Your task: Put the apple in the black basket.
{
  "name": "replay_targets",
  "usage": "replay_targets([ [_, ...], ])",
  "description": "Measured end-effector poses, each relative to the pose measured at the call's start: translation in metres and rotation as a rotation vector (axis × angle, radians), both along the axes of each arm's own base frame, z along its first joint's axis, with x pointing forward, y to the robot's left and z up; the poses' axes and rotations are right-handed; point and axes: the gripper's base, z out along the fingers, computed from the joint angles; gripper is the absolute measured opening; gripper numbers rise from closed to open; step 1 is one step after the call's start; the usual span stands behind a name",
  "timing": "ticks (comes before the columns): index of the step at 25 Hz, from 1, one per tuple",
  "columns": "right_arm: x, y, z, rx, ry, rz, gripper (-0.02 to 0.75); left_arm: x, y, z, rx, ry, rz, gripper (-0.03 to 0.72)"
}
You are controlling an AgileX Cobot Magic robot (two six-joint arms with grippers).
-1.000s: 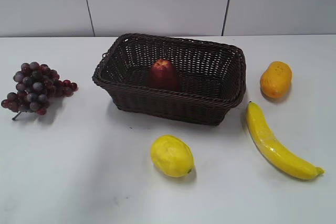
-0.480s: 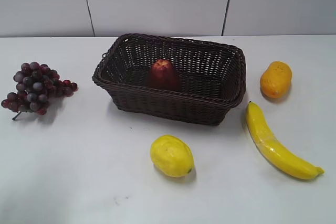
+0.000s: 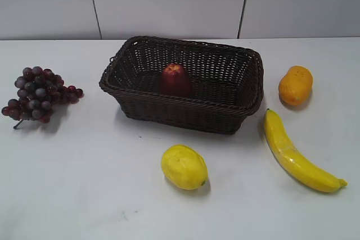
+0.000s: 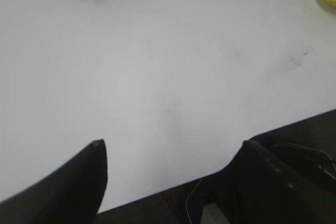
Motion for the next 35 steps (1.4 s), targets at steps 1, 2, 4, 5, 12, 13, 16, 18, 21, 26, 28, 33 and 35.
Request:
replay_targets([
  [1,0.000,0.000,0.000,0.000,0.000,0.000,0.588,-0.006,0.002,0.000,-0.008,-0.031,0.001,0.587],
  [2,0.000,0.000,0.000,0.000,0.000,0.000,0.588,-0.010,0.004,-0.001,-0.014,-0.053,0.001,0.587],
  [4,0.000,0.000,0.000,0.000,0.000,0.000,0.588,-0.017,0.006,-0.006,-0.024,-0.080,0.003,0.587],
  [5,0.000,0.000,0.000,0.000,0.000,0.000,0.588,-0.018,0.007,-0.010,-0.023,-0.079,0.003,0.587],
  [12,0.000,0.000,0.000,0.000,0.000,0.000,0.588,-0.018,0.007,-0.018,-0.012,-0.079,-0.001,0.587],
  [13,0.000,0.000,0.000,0.000,0.000,0.000,0.588,-0.018,0.007,-0.018,-0.009,-0.082,-0.004,0.587],
  [16,0.000,0.000,0.000,0.000,0.000,0.000,0.588,-0.018,0.007,-0.018,-0.002,-0.085,-0.009,0.587],
  [18,0.000,0.000,0.000,0.000,0.000,0.000,0.588,-0.018,0.007,-0.018,-0.001,-0.085,-0.011,0.587],
  [21,0.000,0.000,0.000,0.000,0.000,0.000,0.588,-0.018,0.007,-0.018,-0.001,-0.085,-0.010,0.580],
  [26,0.000,0.000,0.000,0.000,0.000,0.000,0.588,-0.018,0.008,-0.018,-0.003,-0.091,-0.010,0.562],
  [28,0.000,0.000,0.000,0.000,0.000,0.000,0.588,-0.020,0.009,-0.018,-0.005,-0.102,0.000,0.550],
  [33,0.000,0.000,0.000,0.000,0.000,0.000,0.588,-0.029,0.014,-0.015,-0.022,-0.178,0.088,0.515],
  [35,0.000,0.000,0.000,0.000,0.000,0.000,0.588,-0.035,0.017,-0.013,-0.030,-0.224,0.140,0.506],
])
